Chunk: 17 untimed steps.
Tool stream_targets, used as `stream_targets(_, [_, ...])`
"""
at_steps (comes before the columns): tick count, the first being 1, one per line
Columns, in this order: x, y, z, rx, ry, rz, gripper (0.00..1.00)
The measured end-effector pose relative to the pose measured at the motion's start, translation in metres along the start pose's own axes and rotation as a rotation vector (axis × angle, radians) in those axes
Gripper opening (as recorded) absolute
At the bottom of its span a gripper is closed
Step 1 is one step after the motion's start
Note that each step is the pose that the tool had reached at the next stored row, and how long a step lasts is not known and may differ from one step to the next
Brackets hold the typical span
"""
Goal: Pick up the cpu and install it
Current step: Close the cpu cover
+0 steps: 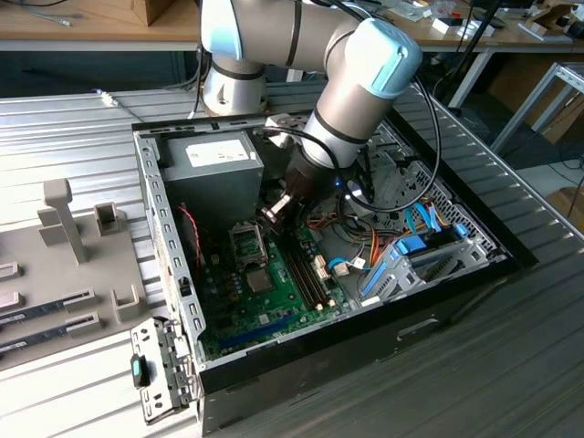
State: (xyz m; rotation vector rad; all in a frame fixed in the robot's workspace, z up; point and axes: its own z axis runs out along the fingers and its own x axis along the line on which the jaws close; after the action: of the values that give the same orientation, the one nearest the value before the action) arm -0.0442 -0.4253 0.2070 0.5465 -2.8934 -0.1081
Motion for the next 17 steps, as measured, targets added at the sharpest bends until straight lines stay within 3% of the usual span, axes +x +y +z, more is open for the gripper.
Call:
stream_targets(7, [0.0015,0.0007,-0.0069,-0.0227,-0.0089,-0.005,0.11])
stream_targets(8, [0.0014,0.0006,-0.0069,-0.0373,-0.0144,-0.008,0.11])
stream_targets(13, [0.0015,0.0006,-0.0066,-0.0945,-0.0367,-0.020,0.11])
stream_targets(14, [0.0014,0.0006,-0.0064,-0.1075,-0.0417,-0.023,0.11])
stream_targets(15, [0.0018,0.0004,-0.0061,-0.1299,-0.0504,-0.027,0.11])
stream_targets(17, [0.0026,0.0001,-0.0058,-0.1513,-0.0588,-0.032,0.11])
